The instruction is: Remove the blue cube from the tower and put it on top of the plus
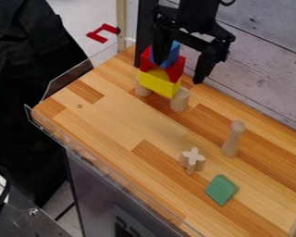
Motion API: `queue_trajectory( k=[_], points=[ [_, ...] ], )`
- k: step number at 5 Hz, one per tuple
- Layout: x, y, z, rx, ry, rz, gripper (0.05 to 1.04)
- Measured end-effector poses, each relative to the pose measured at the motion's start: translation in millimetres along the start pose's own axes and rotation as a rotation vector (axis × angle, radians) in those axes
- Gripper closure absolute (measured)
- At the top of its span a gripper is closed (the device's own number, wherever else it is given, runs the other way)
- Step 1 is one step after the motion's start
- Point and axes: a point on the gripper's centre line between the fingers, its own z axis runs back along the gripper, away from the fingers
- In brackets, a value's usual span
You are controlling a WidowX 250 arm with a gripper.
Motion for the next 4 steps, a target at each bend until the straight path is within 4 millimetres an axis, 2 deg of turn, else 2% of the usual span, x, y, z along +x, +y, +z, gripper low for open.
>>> queue_trajectory(
  k=[2, 4],
  points=[
    [-4.2, 1.4, -16.9, -0.028, 0.039, 0.017, 0.085],
    [0.3, 15.2, -3.2, 0.027, 0.028, -0.003, 0.085]
  ],
)
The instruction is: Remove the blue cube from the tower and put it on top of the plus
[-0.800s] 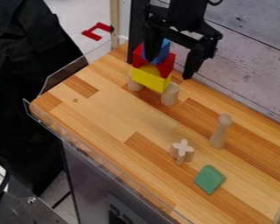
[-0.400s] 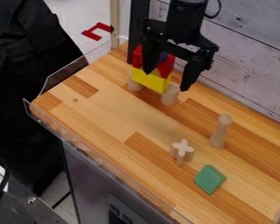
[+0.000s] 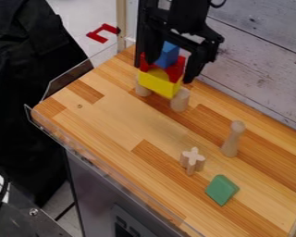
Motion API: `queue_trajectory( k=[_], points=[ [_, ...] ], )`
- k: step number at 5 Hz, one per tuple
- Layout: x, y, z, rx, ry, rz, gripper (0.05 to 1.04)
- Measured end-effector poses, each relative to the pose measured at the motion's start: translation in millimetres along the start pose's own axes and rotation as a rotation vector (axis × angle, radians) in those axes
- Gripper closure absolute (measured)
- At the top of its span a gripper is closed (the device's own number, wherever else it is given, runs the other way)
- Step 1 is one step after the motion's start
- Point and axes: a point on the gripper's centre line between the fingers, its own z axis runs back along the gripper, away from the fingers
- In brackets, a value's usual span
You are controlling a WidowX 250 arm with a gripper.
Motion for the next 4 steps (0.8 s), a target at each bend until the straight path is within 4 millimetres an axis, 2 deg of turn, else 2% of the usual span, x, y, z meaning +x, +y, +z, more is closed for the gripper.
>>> queue_trajectory(
  k=[1, 3, 4],
  points=[
    [4.7, 11.5, 9.7, 0.025, -0.014, -0.026, 0.085],
    [12.6, 38.6, 8.6, 0.033, 0.013, -0.035, 0.085],
    [17.0, 42.0, 4.2, 0.001, 0.002, -0.037, 0.085]
  ],
)
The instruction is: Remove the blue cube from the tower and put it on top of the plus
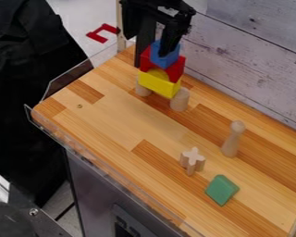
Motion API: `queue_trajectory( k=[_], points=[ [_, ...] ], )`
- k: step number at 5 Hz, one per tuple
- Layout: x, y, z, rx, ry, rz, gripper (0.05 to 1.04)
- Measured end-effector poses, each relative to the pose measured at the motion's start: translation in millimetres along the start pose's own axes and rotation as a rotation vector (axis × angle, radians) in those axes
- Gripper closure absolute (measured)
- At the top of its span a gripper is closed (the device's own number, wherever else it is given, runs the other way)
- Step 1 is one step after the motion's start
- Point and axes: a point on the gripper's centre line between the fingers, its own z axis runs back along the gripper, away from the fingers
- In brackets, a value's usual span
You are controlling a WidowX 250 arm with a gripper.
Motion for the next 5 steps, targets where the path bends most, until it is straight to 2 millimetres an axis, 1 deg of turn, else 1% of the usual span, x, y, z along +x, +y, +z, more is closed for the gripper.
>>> queue_trajectory(
  k=[1, 2, 3, 4, 5],
  points=[
    [2.8, -1.2, -7.6, -0.025, 0.011, -0.006, 0.085],
    [9.4, -2.1, -5.3, -0.031, -0.003, -0.013, 0.085],
    [15.7, -9.2, -11.3, -0.045, 0.008, -0.033, 0.085],
    [19.8, -10.7, -11.2, -0.056, 0.003, -0.036, 0.085],
    [20.2, -11.7, -19.8, -0.074, 0.026, -0.029, 0.121]
  ],
)
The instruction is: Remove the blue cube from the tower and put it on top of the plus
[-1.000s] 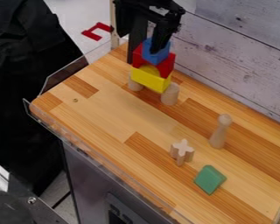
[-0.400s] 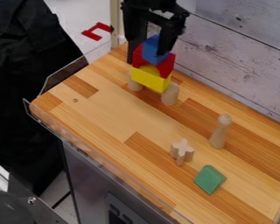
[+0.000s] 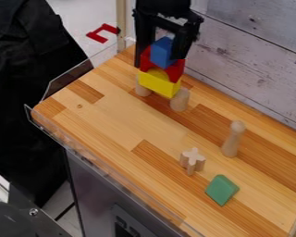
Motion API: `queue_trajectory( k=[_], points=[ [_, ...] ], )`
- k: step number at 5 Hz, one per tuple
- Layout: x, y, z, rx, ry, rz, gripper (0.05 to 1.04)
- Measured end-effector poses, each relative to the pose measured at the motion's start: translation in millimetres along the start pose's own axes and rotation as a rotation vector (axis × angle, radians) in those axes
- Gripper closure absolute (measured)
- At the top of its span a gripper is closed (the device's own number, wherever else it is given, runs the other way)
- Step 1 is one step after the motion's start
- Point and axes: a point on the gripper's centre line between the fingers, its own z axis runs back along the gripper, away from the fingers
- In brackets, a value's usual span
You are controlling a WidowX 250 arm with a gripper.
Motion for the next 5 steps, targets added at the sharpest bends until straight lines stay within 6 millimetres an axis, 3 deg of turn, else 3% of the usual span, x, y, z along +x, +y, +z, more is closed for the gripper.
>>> queue_trajectory(
  k=[1, 2, 4, 5],
  points=[
    [2.8, 2.2, 0.4, -0.006, -0.019, 0.019, 0.398],
    [3.6, 1.7, 0.4, -0.013, -0.024, 0.024, 0.527],
    [2.0, -1.1, 6.8, 0.026, -0.06, 0.035, 0.527],
    [-7.2, -23.1, 31.0, 0.062, -0.13, 0.008, 0.527]
  ],
)
